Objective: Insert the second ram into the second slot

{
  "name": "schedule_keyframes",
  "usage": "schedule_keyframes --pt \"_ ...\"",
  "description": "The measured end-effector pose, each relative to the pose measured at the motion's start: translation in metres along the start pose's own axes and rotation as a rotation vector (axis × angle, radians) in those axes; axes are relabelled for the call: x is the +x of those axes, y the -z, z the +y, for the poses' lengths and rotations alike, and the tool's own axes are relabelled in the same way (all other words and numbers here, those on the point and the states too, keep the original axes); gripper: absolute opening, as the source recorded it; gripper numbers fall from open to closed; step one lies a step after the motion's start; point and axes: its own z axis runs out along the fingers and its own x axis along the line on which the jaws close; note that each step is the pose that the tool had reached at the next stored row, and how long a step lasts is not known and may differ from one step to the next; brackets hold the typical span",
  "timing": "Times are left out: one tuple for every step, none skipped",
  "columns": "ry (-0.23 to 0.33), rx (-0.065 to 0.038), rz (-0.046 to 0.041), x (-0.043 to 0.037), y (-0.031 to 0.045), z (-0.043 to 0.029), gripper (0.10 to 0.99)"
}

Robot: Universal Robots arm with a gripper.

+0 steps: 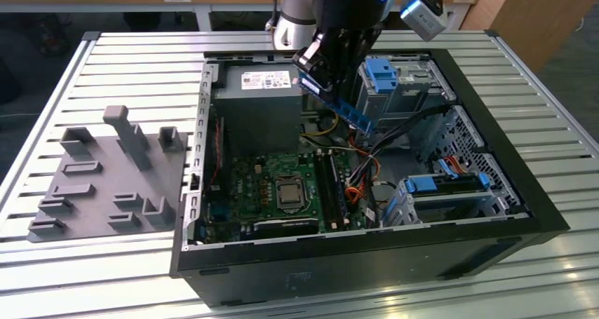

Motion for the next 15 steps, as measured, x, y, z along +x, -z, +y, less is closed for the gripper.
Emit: schedule_keyframes --pt "-0.004 0.000 -0.0002 0.0000 0.0000 0.0000 0.137" --pt "-0.009 0.000 -0.0003 0.0000 0.0000 0.0000 0.137" --pt "-0.014 0.000 -0.0005 0.0000 0.0000 0.0000 0.137" --pt "-0.019 0.000 -0.0007 0.0000 0.0000 0.0000 0.137" --pt "-0.024 0.000 -0.0009 0.0000 -0.0001 0.0000 0.137" --pt "-0.029 0.000 -0.0011 0.0000 -0.0001 0.0000 0.137" --pt "-0.033 0.001 -0.0012 0.0000 -0.0001 0.0000 0.137" --pt "-0.037 0.001 -0.0014 0.0000 -0.0001 0.0000 0.137" --pt "-0.042 0.001 -0.0016 0.0000 -0.0001 0.0000 0.137" --pt "-0.046 0.001 -0.0017 0.0000 -0.0001 0.0000 0.137" --pt "-0.050 0.001 -0.0019 0.0000 -0.0001 0.0000 0.137" --pt "-0.054 0.001 -0.0021 0.0000 -0.0001 0.0000 0.137" --pt "-0.058 0.001 -0.0022 0.0000 -0.0001 0.0000 0.137" --pt "-0.062 0.001 -0.0023 0.0000 -0.0001 0.0000 0.137" --pt "-0.065 0.001 -0.0025 0.0000 -0.0001 0.0000 0.137"
